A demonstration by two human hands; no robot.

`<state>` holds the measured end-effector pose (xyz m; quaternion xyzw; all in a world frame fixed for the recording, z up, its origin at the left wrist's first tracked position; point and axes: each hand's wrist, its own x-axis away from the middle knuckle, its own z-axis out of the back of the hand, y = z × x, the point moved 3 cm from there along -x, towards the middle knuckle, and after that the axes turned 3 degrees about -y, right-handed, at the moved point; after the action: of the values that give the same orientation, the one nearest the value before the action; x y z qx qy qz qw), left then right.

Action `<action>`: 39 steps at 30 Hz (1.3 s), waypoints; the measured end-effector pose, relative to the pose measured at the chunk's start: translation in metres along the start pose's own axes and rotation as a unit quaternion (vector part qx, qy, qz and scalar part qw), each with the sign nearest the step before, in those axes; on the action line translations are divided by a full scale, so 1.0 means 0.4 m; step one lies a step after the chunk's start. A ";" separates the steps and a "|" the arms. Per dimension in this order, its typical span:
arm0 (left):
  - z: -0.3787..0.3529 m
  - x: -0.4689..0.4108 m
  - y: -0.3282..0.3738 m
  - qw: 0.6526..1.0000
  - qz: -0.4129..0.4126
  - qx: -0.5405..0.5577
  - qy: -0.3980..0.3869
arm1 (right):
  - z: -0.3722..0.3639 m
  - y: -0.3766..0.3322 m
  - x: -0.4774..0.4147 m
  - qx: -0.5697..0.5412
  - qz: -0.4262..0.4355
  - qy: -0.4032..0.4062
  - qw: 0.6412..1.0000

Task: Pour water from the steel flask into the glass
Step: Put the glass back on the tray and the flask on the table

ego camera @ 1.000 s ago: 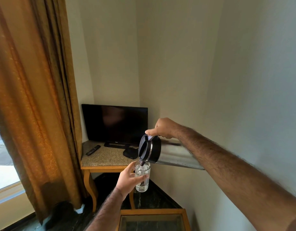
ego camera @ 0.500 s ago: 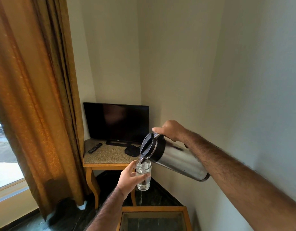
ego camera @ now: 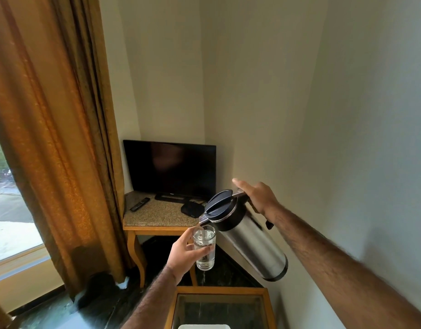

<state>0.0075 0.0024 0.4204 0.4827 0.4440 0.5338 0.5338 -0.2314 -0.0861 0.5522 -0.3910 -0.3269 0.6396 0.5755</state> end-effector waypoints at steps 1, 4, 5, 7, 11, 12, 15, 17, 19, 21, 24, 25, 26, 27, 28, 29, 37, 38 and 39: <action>0.003 -0.003 -0.006 1.000 0.000 -0.001 0.007 | 0.003 0.014 0.004 -0.027 -0.011 0.012 1.000; 0.008 -0.008 -0.023 1.000 -0.006 -0.015 0.026 | 0.011 0.068 0.024 -0.114 -0.051 0.061 0.990; 0.009 -0.007 -0.029 0.999 -0.009 -0.024 0.032 | 0.011 0.090 0.032 -0.137 -0.067 0.076 0.985; 0.010 -0.012 -0.041 0.998 -0.018 -0.050 0.045 | 0.004 0.136 0.042 -0.182 -0.098 0.104 0.973; 0.005 -0.018 -0.079 0.993 -0.021 -0.092 0.067 | -0.016 0.232 0.070 -0.221 -0.162 0.164 0.948; 0.001 -0.017 -0.090 0.992 -0.018 -0.100 0.073 | -0.024 0.254 0.081 -0.226 -0.179 0.173 0.942; -0.010 -0.012 -0.138 0.990 -0.001 -0.112 0.082 | -0.054 0.333 0.117 -0.253 -0.234 0.190 0.919; -0.018 -0.010 -0.178 0.989 0.016 -0.118 0.086 | -0.074 0.383 0.146 -0.283 -0.244 0.195 0.907; -0.025 -0.002 -0.212 0.988 0.029 -0.130 0.082 | -0.089 0.421 0.176 -0.318 -0.244 0.200 0.894; -0.034 -0.003 -0.263 0.985 0.042 -0.150 0.074 | -0.109 0.477 0.196 -0.340 -0.246 0.206 0.884; -0.052 -0.001 -0.349 0.982 0.064 -0.166 0.065 | -0.144 0.584 0.224 -0.364 -0.264 0.213 0.868; -0.058 -0.003 -0.378 0.981 0.073 -0.170 0.061 | -0.156 0.622 0.233 -0.362 -0.274 0.212 0.865; -0.067 -0.006 -0.413 0.980 0.082 -0.174 0.058 | -0.173 0.670 0.241 -0.362 -0.284 0.213 0.862; -0.074 -0.010 -0.442 0.978 0.088 -0.179 0.057 | -0.186 0.710 0.248 -0.365 -0.294 0.215 0.857; -0.082 -0.015 -0.473 0.977 0.092 -0.186 0.054 | -0.198 0.748 0.257 -0.371 -0.299 0.215 0.853; -0.089 -0.019 -0.501 0.974 0.101 -0.195 0.050 | -0.211 0.778 0.264 -0.374 -0.306 0.215 0.849; -0.164 -0.077 -0.732 0.956 0.132 -0.262 0.031 | -0.322 0.996 0.287 -0.393 -0.328 0.226 0.829; -0.166 -0.080 -0.747 0.953 0.133 -0.271 0.029 | -0.332 1.007 0.289 -0.403 -0.328 0.224 0.825; -0.176 -0.086 -0.783 0.949 0.139 -0.281 0.026 | -0.351 1.034 0.293 -0.410 -0.335 0.225 0.818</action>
<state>-0.0193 -0.0177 0.0991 0.3559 0.2186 0.7180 0.5567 -0.3108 -0.0255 0.1112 -0.5902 -0.5310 0.1084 0.5983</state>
